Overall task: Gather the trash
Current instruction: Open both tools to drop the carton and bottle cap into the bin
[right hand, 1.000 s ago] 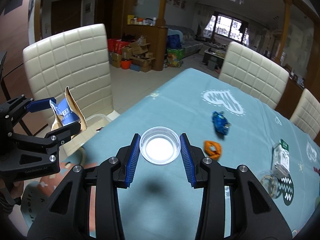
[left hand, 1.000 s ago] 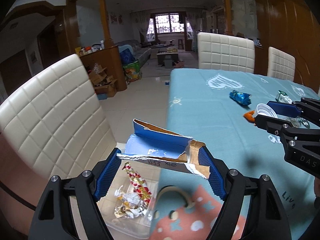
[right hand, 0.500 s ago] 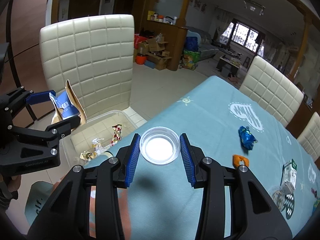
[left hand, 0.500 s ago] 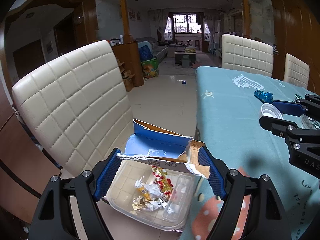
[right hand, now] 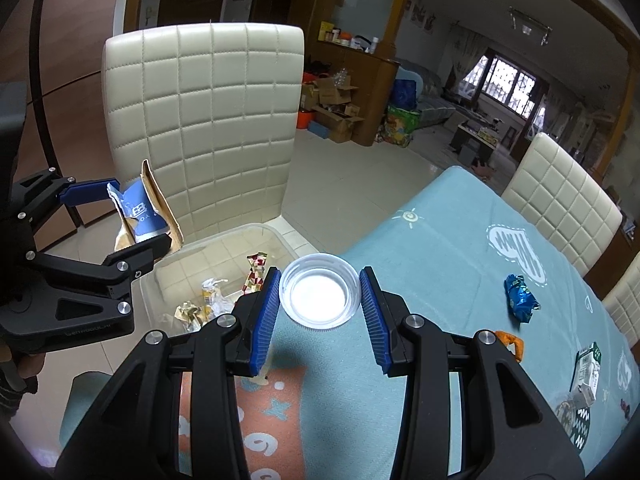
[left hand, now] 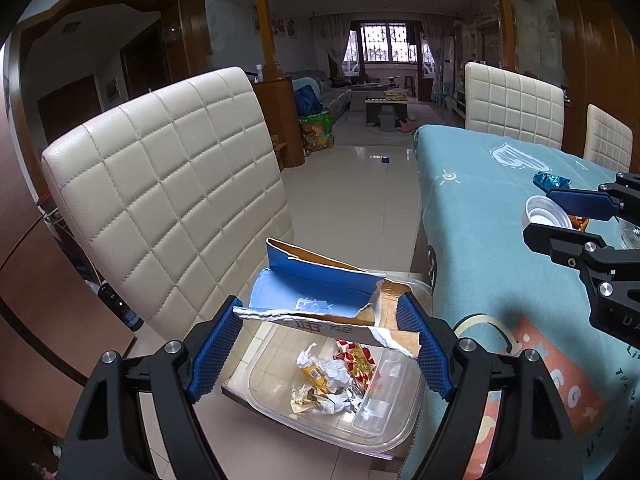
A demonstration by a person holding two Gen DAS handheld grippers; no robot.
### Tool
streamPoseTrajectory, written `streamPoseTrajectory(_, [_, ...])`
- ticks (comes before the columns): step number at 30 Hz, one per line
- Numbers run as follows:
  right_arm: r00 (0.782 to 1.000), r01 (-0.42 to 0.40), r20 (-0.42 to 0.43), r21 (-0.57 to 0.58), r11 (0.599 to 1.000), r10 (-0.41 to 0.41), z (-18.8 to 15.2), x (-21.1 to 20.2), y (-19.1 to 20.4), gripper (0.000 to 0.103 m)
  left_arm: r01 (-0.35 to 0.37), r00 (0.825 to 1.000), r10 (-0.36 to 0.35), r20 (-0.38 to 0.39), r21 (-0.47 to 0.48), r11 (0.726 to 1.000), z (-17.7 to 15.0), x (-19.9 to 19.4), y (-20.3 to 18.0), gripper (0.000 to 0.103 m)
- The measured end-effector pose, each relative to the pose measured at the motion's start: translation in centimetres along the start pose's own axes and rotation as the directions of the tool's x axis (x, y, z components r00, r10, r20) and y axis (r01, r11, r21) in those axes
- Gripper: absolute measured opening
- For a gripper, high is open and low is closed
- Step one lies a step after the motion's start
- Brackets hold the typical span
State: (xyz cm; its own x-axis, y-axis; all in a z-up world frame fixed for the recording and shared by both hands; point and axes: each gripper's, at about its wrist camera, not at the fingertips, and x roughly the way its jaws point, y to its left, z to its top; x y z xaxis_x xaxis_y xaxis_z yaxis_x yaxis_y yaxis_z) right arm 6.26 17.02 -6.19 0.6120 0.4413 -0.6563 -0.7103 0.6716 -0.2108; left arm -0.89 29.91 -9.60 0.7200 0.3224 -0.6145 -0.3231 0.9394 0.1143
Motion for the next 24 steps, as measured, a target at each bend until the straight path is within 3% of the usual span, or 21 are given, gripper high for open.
streamPoseTrajectory(5, [1.0, 0.004, -0.006, -0.001, 1.0, -0.004, 0.1, 0.2, 0.1, 0.043, 0.057, 0.997, -0.06, -0.051, -0.052, 0.997, -0.2, 0.8, 0.5, 0.079])
streamPoseTrajectory(10, [1.0, 0.001, -0.004, -0.01, 1.0, -0.001, 0.2, 0.2, 0.3, 0.043, 0.063, 0.997, -0.066, -0.049, -0.065, 0.996, -0.6, 0.6, 0.7, 0.087])
streamPoseTrajectory(24, [1.0, -0.031, -0.004, -0.056, 0.998, 0.031, 1.0, 1.4, 2.6, 0.043, -0.001, 0.999, -0.003, -0.044, -0.108, 0.994, -1.2, 0.2, 3.1, 0.087])
